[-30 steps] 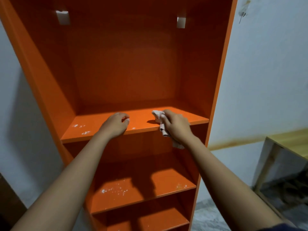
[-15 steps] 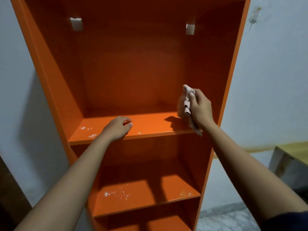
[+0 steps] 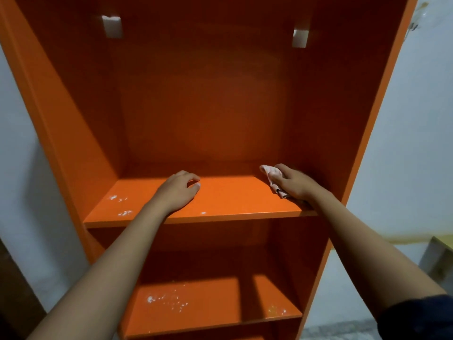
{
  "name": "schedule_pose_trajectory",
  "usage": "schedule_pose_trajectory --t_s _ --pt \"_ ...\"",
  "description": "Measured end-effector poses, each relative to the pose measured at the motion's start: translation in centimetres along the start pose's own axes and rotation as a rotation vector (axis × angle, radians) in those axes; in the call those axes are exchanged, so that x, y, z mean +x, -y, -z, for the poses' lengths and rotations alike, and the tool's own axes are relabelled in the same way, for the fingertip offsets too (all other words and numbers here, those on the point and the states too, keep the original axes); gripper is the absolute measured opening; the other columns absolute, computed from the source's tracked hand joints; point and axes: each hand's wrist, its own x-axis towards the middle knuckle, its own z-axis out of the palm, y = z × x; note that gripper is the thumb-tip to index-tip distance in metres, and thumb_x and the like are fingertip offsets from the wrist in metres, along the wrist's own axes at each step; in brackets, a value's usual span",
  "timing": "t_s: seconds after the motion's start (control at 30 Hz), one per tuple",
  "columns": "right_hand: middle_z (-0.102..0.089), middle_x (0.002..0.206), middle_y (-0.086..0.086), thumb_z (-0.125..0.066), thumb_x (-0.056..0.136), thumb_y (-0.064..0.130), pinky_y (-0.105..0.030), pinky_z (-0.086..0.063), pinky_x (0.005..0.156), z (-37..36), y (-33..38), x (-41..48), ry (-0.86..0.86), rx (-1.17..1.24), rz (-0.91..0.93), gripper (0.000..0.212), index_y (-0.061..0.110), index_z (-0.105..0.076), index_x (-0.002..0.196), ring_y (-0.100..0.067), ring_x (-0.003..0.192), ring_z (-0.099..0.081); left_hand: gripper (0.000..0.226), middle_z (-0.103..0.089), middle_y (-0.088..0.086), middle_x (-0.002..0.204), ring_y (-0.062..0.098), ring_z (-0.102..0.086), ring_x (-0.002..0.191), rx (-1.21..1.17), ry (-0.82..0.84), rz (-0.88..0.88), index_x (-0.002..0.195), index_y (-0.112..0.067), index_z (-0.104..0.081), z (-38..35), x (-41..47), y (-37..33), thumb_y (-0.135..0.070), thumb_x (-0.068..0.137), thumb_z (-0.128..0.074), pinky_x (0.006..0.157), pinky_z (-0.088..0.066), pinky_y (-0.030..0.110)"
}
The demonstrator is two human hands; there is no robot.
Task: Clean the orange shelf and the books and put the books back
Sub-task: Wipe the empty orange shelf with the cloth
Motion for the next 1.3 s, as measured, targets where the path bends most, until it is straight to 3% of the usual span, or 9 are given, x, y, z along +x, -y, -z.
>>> schedule_pose_trajectory --t_s 0.2,0.33,0.47,0.67,0.8,0.97,1.17,1.23,1.3 --pt "-0.054 0.119 0.000 -0.034 0.099 0.042 -0.023 -0.040 0.070 0.3 0.1 1.3 0.133 0.070 0.138 0.035 0.030 -0.045 0.131 -0.005 0.091 -0.052 0.033 -0.046 0.002 0.137 0.022 -0.039 0.129 0.022 -0.006 0.014 0.128 -0.022 -0.054 -0.1 0.3 -0.2 -0.033 0.098 -0.044 0.105 -0.034 0.041" --pt "-0.040 0.141 0.006 -0.028 0.098 0.049 -0.035 -0.037 0.093 0.0 0.3 1.5 0.130 -0.133 0.206 0.041 0.041 -0.038 0.137 -0.018 0.122 -0.043 0.034 -0.045 0.002 0.139 0.021 -0.040 0.129 0.009 -0.002 0.020 0.129 -0.020 -0.054 0.0 -0.1 -0.4 -0.032 0.098 -0.044 0.106 -0.034 0.039" --pt "-0.031 0.149 0.013 -0.026 0.098 0.052 -0.043 -0.029 0.102 -1.3 2.2 0.6 0.149 -0.259 0.251 0.042 0.044 -0.036 0.138 -0.019 0.132 -0.036 0.034 -0.045 0.003 0.140 0.021 -0.041 0.129 0.002 0.013 0.014 0.129 -0.018 -0.053 0.3 -1.2 -0.4 -0.031 0.098 -0.044 0.107 -0.034 0.041" --pt "-0.034 0.149 0.014 -0.037 0.096 0.051 -0.035 -0.030 0.103 -3.1 5.0 -1.7 0.141 -0.185 0.337 0.041 0.042 -0.041 0.136 -0.014 0.136 -0.033 0.036 -0.044 0.006 0.140 0.024 -0.039 0.131 0.009 0.042 0.017 0.131 -0.017 -0.051 1.4 -3.6 -0.1 -0.030 0.099 -0.044 0.108 -0.032 0.040" --pt "-0.043 0.144 0.015 -0.042 0.091 0.058 -0.033 -0.036 0.099 -4.1 6.1 -3.0 0.124 -0.150 0.358 0.039 0.051 -0.046 0.129 -0.016 0.132 -0.040 0.037 -0.044 0.005 0.140 0.023 -0.038 0.131 0.013 0.047 0.022 0.132 -0.017 -0.050 2.3 -5.5 0.4 -0.030 0.099 -0.044 0.106 -0.031 0.037" --pt "-0.047 0.141 0.012 -0.042 0.093 0.052 -0.034 -0.036 0.096 -5.5 8.5 -4.7 0.076 -0.202 0.444 0.038 0.046 -0.047 0.131 -0.019 0.129 -0.045 0.036 -0.043 0.005 0.141 0.023 -0.038 0.131 0.048 0.056 0.041 0.132 -0.017 -0.051 3.6 -7.5 0.7 -0.029 0.098 -0.045 0.106 -0.030 0.035" --pt "-0.059 0.129 0.009 -0.043 0.095 0.047 -0.029 -0.036 0.077 -7.7 10.9 -6.8 -0.010 -0.199 0.563 0.034 0.042 -0.051 0.128 -0.018 0.115 -0.054 0.032 -0.049 0.007 0.135 0.024 -0.042 0.127 0.046 0.057 0.057 0.126 -0.016 -0.056 4.6 -9.5 0.8 -0.027 0.097 -0.048 0.103 -0.033 0.033" --pt "-0.061 0.126 0.008 -0.046 0.095 0.044 -0.031 -0.038 0.079 -8.3 11.4 -7.4 -0.025 -0.159 0.601 0.033 0.039 -0.054 0.126 -0.019 0.114 -0.056 0.028 -0.054 0.008 0.129 0.024 -0.047 0.123 0.039 0.011 0.044 0.119 -0.013 -0.062 5.0 -10.1 0.8 -0.022 0.095 -0.053 0.101 -0.034 0.030" --pt "-0.065 0.120 0.006 -0.048 0.095 0.042 -0.029 -0.037 0.072 -8.7 11.8 -7.9 -0.019 -0.077 0.623 0.030 0.036 -0.058 0.122 -0.019 0.106 -0.059 0.022 -0.057 0.011 0.124 0.025 -0.051 0.119 0.016 -0.150 0.000 0.110 -0.009 -0.066 5.8 -10.7 0.9 -0.014 0.091 -0.057 0.096 -0.033 0.023"
